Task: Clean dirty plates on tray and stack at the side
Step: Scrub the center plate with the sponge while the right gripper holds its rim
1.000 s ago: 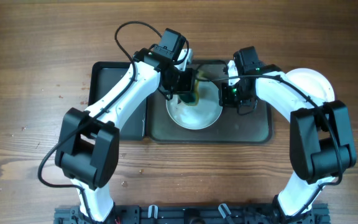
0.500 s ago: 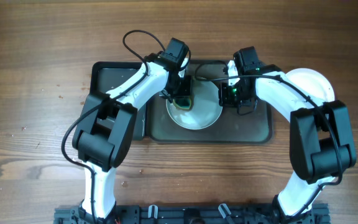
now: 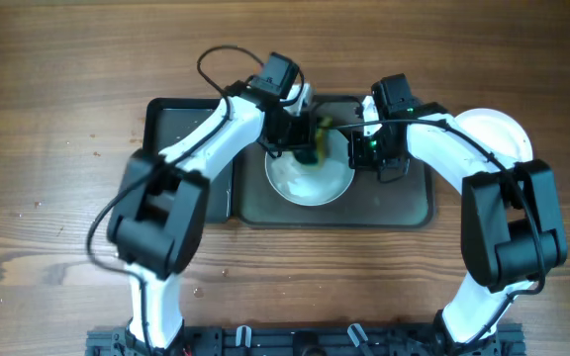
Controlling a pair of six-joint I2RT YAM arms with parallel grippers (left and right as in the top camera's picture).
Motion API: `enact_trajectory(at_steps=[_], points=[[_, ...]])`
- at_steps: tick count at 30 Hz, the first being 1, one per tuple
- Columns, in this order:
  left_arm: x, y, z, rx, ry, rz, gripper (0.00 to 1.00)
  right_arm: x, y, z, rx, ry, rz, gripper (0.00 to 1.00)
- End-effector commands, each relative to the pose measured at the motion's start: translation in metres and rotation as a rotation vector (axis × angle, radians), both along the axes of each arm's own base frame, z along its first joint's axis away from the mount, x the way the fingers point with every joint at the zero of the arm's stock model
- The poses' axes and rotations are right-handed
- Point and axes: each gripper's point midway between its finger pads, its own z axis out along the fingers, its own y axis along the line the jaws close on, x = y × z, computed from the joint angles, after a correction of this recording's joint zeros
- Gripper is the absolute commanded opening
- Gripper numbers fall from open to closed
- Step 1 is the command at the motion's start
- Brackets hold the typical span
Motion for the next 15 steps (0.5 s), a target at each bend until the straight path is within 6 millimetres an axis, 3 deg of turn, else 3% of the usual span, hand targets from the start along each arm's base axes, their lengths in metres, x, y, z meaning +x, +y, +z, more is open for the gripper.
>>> enact_trajectory(at_steps=[1, 4, 8, 15], points=[[0.02, 0.013, 0.08, -0.001, -0.208, 0.057, 0.04, -0.007, 0.006, -0.007, 0.021, 0.03, 0.01, 0.05], [0.01, 0.02, 0.073, 0.044, -0.171, 0.062, 0.04, -0.007, 0.006, -0.007, 0.021, 0.03, 0.01, 0.05], [-0.002, 0.036, 0.04, 0.162, -0.132, 0.074, 0.04, -0.006, 0.006, -0.007, 0.022, 0.03, 0.009, 0.05], [-0.03, 0.031, -0.004, 0.185, -0.098, 0.035, 0.04, -0.006, 0.006, -0.007, 0.021, 0.029, 0.01, 0.04]])
